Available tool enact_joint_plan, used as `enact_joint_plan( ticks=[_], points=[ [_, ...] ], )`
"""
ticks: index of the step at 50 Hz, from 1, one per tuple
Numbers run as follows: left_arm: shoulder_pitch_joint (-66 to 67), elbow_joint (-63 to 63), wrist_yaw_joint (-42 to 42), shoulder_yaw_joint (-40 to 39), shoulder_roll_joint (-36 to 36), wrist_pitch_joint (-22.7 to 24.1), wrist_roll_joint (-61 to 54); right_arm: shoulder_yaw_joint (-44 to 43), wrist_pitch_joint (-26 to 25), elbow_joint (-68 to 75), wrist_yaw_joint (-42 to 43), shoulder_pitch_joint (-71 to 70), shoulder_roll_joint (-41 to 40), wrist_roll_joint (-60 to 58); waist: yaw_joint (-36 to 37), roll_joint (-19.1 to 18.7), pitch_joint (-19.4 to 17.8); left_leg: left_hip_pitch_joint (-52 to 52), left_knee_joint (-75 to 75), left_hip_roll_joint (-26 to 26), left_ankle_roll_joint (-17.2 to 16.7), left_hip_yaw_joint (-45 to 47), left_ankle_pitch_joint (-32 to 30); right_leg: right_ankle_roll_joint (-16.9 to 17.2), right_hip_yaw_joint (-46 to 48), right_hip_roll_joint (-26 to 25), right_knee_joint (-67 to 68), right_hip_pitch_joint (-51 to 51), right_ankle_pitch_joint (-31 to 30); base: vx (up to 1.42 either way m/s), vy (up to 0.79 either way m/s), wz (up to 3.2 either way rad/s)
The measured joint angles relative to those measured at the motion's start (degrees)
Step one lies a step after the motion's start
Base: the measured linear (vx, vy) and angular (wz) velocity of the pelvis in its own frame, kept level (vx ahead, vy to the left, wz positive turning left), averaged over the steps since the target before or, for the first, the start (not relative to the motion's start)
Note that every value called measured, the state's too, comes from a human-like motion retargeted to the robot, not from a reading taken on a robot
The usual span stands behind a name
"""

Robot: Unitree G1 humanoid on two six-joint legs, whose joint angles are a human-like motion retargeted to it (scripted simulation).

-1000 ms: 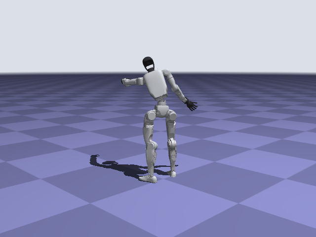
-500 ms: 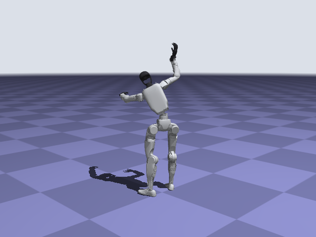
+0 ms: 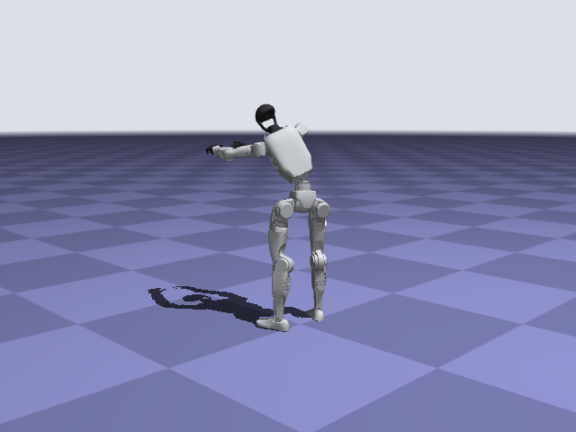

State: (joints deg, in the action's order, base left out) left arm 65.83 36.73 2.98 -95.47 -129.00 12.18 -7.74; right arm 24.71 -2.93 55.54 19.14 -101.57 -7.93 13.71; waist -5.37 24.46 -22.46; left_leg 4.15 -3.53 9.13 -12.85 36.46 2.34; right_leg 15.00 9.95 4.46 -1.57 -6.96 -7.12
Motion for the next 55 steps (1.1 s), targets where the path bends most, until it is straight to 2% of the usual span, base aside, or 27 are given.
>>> enact_joint_plan(
  ticks=[10, 14, 18, 23, 25, 28, 31, 34, 38, 42, 46, 47, 48, 49, 50, 51, 52, 53, 55],
  points=[
    [0.0, 2.7, -1.4, 1.6, 0.0, -1.5, -1.2, -5.2, 0.9, 0.4, 2.9, 3.8, 1.7, 2.8, -3.6, -2.5, 0.8, 1.2, 0.4, -2.2, 0.2, -0.6, 1.4, 0.0, -0.4, 2.9, 0.7, 1.5, 1.6, 0.04, 0.09, 0.07],
    [0.0, 4.8, -1.6, 1.6, 0.0, -1.8, 0.4, -5.5, 2.6, -1.8, 1.9, 12.9, 1.0, 5.1, -5.8, -2.4, 0.7, 1.8, 1.6, -2.5, 0.8, 0.0, 2.5, 0.0, -1.3, 3.4, 1.0, 2.0, 2.1, 0.01, 0.02, -0.09],
    [0.0, 6.0, -1.9, 1.8, 0.0, -1.5, 2.1, -4.4, 4.0, -2.1, -1.2, 28.0, 0.7, 9.6, -7.6, -2.3, 0.8, 2.5, 2.2, -2.6, 1.0, 1.2, 3.2, 0.0, -2.4, 3.3, 1.1, 2.1, 2.4, 0.02, 0.01, -0.28],
    [0.0, 7.1, -2.3, 1.9, 0.0, -1.7, 1.7, -5.6, 5.2, 1.9, -2.9, 50.8, 3.0, 23.3, -9.6, -2.2, 0.8, 3.5, 2.3, -2.3, 1.0, 2.9, 3.6, 0.0, -3.8, 2.5, 1.0, 2.1, 2.4, 0.03, -0.01, -0.32],
    [0.0, 7.7, -2.3, 1.8, 0.0, -2.2, 0.9, -9.0, 6.1, 3.7, -1.8, 59.5, 5.0, 31.2, -10.5, -2.2, 0.9, 3.8, 2.1, -2.1, 1.0, 3.6, 3.6, 0.0, -4.2, 2.0, 1.0, 2.1, 2.5, 0.03, -0.02, -0.30],
    [0.0, 8.7, -2.3, 2.0, 0.0, -2.9, -0.2, -19.0, 9.0, 4.6, -0.2, 71.0, 9.1, 45.8, -12.1, -2.1, 1.1, 4.5, 1.8, -1.8, 0.8, 4.5, 3.6, 0.0, -4.8, 1.3, 1.0, 2.1, 2.6, 0.03, -0.03, -0.28],
    [0.0, 9.9, -1.9, 2.7, 0.0, -3.7, -0.9, -32.9, 13.4, 3.7, 1.9, 79.5, 14.2, 60.4, -13.7, -1.8, 1.9, 5.3, 1.6, -1.4, 0.4, 5.5, 3.6, 0.0, -5.5, 0.5, 1.1, 2.3, 2.6, 0.03, -0.03, -0.30],
    [0.0, 11.6, -1.0, 3.8, 0.0, -3.9, -1.2, -47.5, 20.1, 1.3, 5.1, 84.6, 20.5, 69.4, -15.1, -1.1, 2.9, 6.3, 1.4, -1.0, 0.0, 6.7, 3.5, 0.0, -6.3, -0.4, 1.0, 2.5, 2.4, 0.02, -0.04, -0.36],
    [0.0, 14.0, -0.4, 5.3, 0.0, -3.7, -1.2, -63.4, 29.0, -3.9, 7.0, 87.6, 30.5, 74.4, -16.2, 0.0, 4.4, 7.5, 1.4, -0.3, -0.5, 8.4, 3.4, 0.0, -7.5, -1.7, 0.7, 2.9, 2.0, 0.01, -0.06, -0.40],
    [0.0, 15.6, 0.1, 6.6, 0.0, -3.3, -0.9, -73.1, 35.3, -9.6, 9.2, 88.0, 41.8, 75.0, -16.3, 1.1, 5.9, 8.3, 1.5, 0.5, -0.9, 9.9, 3.2, 0.0, -8.4, -3.1, 0.2, 3.2, 1.2, -0.01, -0.08, -0.34],
    [0.0, 15.9, 0.6, 7.9, 0.0, -2.9, -0.7, -78.9, 40.5, -17.0, 13.1, 85.5, 54.4, 71.9, -16.0, 2.2, 7.5, 8.8, 1.3, 1.3, -1.4, 10.8, 2.7, 0.0, -8.5, -4.5, -0.4, 3.4, 0.3, -0.01, -0.10, -0.19],
    [0.0, 15.9, -0.3, 7.9, 0.0, -2.7, 0.1, -79.2, 37.7, -17.3, 13.2, 85.3, 58.8, 64.6, -15.9, 2.4, 7.8, 8.8, 1.3, 1.4, -1.4, 10.8, 2.6, 0.0, -8.4, -4.8, -0.5, 3.4, 0.1, -0.02, -0.08, -0.05],
    [0.0, 16.1, -3.3, 7.2, 0.0, -2.2, 2.6, -77.8, 26.3, -14.1, 11.0, 87.2, 65.4, 44.5, -15.8, 2.5, 8.0, 8.6, 1.2, 1.5, -1.1, 10.7, 2.6, 0.0, -8.3, -4.8, -0.6, 3.3, -0.1, -0.02, -0.07, -0.02],
    [0.0, 16.1, -4.4, 7.3, 0.0, -1.9, 3.3, -78.2, 22.7, -14.6, 11.6, 86.3, 70.1, 36.3, -15.6, 2.6, 8.4, 8.6, 1.2, 1.7, -1.1, 10.7, 2.5, 0.0, -8.2, -5.1, -0.7, 3.3, -0.3, -0.02, -0.07, -0.01],
    [0.0, 15.8, -4.4, 7.9, 0.0, -1.6, 3.2, -79.5, 23.0, -16.9, 13.4, 84.0, 73.9, 34.3, -15.4, 2.7, 8.9, 8.6, 1.1, 1.9, -1.3, 10.8, 2.3, 0.0, -8.1, -5.4, -0.8, 3.3, -0.5, -0.04, -0.09, 0.07],
    [0.0, 14.6, -1.3, 8.6, 0.0, -1.3, 0.5, -80.0, 35.6, -24.9, 20.5, 75.5, 75.7, 46.7, -14.7, 2.8, 8.7, 8.2, 1.0, 2.0, -1.7, 10.6, 2.0, 0.0, -7.7, -5.5, -0.9, 3.1, -0.8, -0.05, -0.10, 0.15],
    [0.0, 13.6, 0.8, 9.2, 0.0, -0.9, -1.4, -79.6, 44.5, -30.9, 25.2, 68.6, 77.9, 54.7, -14.1, 2.9, 8.7, 8.0, 1.0, 2.1, -2.0, 10.4, 1.8, 0.0, -7.4, -5.7, -1.1, 3.0, -1.1, -0.06, -0.07, 0.21],
    [0.0, 12.9, 1.1, 9.7, 0.0, -0.5, -1.6, -77.6, 45.8, -32.8, 25.1, 65.2, 80.8, 53.7, -13.4, 3.2, 8.9, 7.8, 1.0, 2.2, -2.0, 10.2, 1.7, 0.0, -7.2, -5.8, -1.1, 3.0, -1.2, -0.05, -0.04, 0.20],
    [0.0, 11.3, 1.8, 9.5, 0.0, 0.1, -2.4, -70.1, 45.1, -35.1, 26.2, 53.6, 87.0, 49.1, -12.1, 3.3, 8.7, 7.0, 1.0, 2.3, -2.0, 9.7, 1.5, 0.0, -6.6, -5.7, -1.1, 2.6, -1.4, -0.02, 0.00, 0.25]
  ],
)
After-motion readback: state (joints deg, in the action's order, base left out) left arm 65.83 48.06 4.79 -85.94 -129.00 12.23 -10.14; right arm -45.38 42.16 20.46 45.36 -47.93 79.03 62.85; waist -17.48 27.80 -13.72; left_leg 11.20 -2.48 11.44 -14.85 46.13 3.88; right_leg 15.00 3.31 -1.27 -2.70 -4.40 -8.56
